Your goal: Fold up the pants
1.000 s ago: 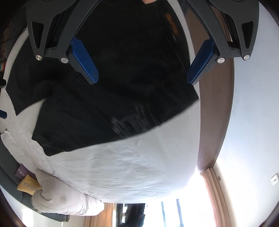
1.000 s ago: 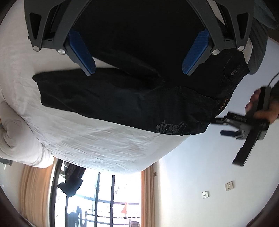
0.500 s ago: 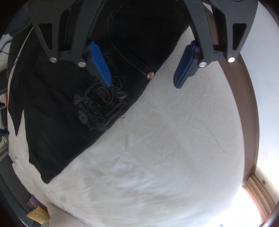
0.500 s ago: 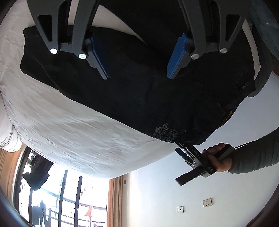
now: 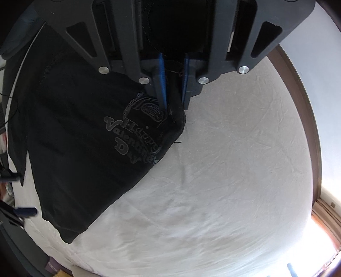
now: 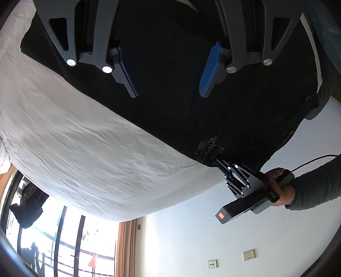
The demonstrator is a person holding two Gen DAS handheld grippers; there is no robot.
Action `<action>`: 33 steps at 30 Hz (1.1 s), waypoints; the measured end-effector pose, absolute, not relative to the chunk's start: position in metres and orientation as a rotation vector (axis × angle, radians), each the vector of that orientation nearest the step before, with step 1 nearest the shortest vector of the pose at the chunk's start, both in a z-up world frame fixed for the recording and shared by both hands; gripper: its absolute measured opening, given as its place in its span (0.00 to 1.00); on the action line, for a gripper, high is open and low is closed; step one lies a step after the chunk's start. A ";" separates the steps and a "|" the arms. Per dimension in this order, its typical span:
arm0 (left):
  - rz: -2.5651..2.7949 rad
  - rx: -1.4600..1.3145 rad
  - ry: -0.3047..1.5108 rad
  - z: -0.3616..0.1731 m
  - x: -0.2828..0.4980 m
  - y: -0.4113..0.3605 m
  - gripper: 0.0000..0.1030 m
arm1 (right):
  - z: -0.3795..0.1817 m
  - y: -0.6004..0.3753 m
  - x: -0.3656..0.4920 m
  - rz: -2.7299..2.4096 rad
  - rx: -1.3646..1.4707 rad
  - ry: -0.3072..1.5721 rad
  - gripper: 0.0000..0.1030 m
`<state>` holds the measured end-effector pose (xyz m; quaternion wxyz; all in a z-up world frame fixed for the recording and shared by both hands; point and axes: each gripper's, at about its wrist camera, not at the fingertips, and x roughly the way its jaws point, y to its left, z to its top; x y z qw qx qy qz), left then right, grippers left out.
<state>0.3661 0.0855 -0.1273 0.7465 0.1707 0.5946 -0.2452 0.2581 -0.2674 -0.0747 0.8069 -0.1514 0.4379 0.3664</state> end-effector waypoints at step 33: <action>-0.479 0.505 0.921 -0.069 0.265 0.068 0.07 | -0.114 -0.174 0.335 0.925 -0.691 1.056 0.17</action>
